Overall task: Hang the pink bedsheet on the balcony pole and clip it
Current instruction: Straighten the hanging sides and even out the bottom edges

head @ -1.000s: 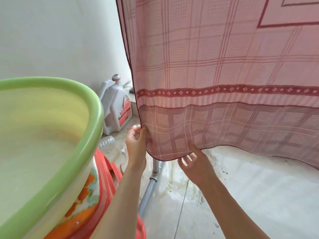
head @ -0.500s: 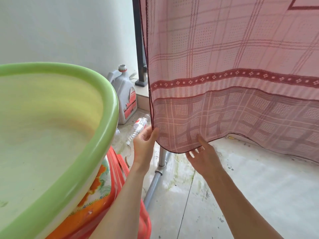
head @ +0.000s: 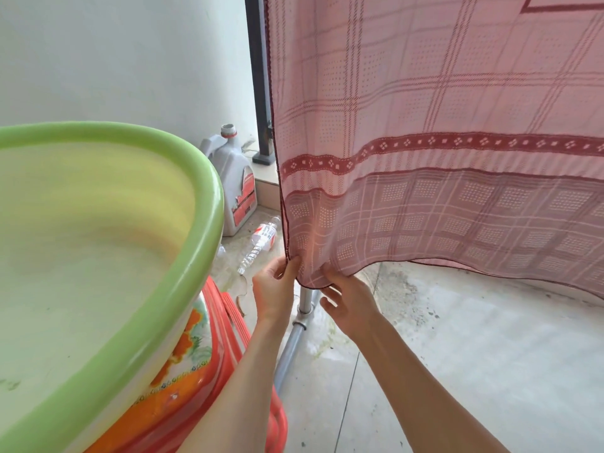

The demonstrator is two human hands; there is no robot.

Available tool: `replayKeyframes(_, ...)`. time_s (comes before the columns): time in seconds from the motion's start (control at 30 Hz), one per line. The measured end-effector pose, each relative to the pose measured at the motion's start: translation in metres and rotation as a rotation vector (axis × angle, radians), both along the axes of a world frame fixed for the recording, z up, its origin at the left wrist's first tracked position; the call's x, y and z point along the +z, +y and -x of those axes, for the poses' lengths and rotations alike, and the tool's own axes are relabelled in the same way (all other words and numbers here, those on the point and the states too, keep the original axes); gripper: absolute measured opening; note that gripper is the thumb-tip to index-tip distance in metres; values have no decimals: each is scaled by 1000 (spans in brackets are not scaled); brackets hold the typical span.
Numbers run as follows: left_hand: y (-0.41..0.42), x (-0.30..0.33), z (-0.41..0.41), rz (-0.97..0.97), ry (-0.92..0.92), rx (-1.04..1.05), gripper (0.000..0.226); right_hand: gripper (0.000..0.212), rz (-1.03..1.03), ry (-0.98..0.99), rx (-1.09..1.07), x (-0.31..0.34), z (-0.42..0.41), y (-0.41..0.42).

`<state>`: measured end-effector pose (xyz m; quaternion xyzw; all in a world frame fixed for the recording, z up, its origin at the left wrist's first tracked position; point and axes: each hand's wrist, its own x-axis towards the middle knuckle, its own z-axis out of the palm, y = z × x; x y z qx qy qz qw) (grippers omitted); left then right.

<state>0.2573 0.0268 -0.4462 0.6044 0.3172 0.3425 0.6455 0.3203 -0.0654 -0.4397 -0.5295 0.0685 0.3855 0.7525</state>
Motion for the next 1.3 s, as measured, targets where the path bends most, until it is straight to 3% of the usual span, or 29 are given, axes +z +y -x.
replayKeyframes(0.17, 10, -7, 0, 76, -37, 125, 16, 6, -115, 75, -96, 0, -2, -3)
replayKeyframes(0.3, 25, -9, -9, 114, -54, 285, 17, 38, -339, 194, -300, 13, -23, -21)
replayKeyframes(0.4, 25, -8, -20, 142, -71, 398, 21, 79, -487, 197, -404, 24, -43, -46)
replayKeyframes(0.5, 25, -9, -30, 198, -108, 438, 23, 61, -536, 191, -524, 24, -61, -84)
replayKeyframes(0.57, 29, -11, -36, 248, -133, 443, 19, 60, -561, 194, -632, 22, -72, -112)
replayKeyframes(0.7, 34, -15, -45, 298, -155, 434, 24, 17, -534, 111, -702, 15, -82, -140)
replayKeyframes(0.77, 34, -13, -47, 300, -191, 450, 28, 8, -487, 105, -727, 11, -80, -142)
replayKeyframes(0.93, 37, -7, -41, 338, -255, 390, 30, 10, -446, 111, -722, -1, -74, -139)
replayKeyframes(1.03, 23, -1, -36, 459, -233, 357, 11, 11, -463, 118, -705, -2, -71, -141)
replayKeyframes(1.13, -19, -6, -36, 592, -177, 324, 27, 10, -497, 129, -696, 5, -71, -148)
replayKeyframes(1.2, -59, -12, -40, 614, -87, 200, 27, 15, -540, 146, -703, 13, -74, -158)
replayKeyframes(1.3, -120, -14, -57, 622, 19, -224, 26, 30, -603, 124, -730, 21, -83, -186)
